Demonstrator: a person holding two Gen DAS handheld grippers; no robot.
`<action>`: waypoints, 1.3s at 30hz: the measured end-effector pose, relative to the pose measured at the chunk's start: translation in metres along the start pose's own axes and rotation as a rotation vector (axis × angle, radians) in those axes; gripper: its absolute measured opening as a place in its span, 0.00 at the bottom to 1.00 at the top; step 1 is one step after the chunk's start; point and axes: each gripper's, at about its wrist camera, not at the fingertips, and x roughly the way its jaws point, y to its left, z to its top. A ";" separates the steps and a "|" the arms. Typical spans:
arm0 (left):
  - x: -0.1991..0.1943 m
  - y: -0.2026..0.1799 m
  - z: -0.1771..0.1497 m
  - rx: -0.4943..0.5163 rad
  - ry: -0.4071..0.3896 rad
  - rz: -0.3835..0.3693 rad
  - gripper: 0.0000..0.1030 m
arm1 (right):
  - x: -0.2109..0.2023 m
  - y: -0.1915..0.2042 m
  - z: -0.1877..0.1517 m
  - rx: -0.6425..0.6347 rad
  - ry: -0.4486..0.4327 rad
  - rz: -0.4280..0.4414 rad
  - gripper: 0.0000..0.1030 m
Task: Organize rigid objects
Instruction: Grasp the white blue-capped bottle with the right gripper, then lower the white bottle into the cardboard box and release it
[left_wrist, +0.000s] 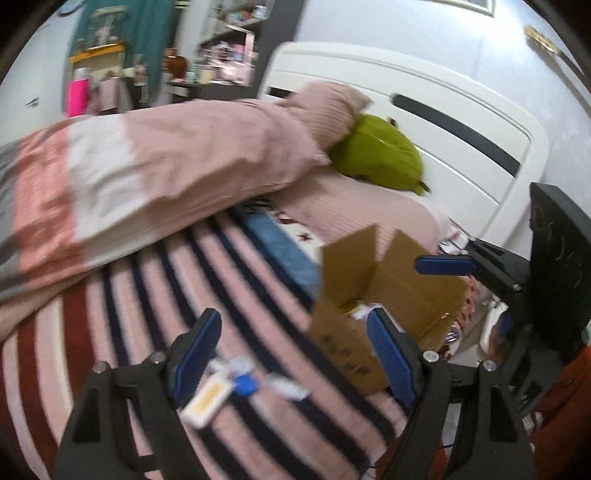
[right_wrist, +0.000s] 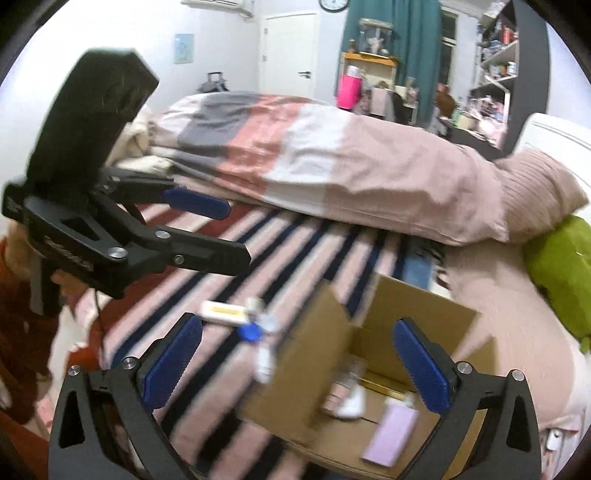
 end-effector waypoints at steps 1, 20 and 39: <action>-0.010 0.012 -0.008 -0.018 -0.011 0.025 0.78 | 0.004 0.013 0.006 -0.005 -0.010 0.002 1.00; -0.030 0.108 -0.157 -0.187 -0.004 0.212 0.83 | 0.166 0.059 -0.074 0.082 0.290 -0.069 0.71; -0.021 0.063 -0.106 -0.150 -0.009 -0.040 0.81 | 0.110 0.092 -0.026 -0.022 0.148 0.158 0.19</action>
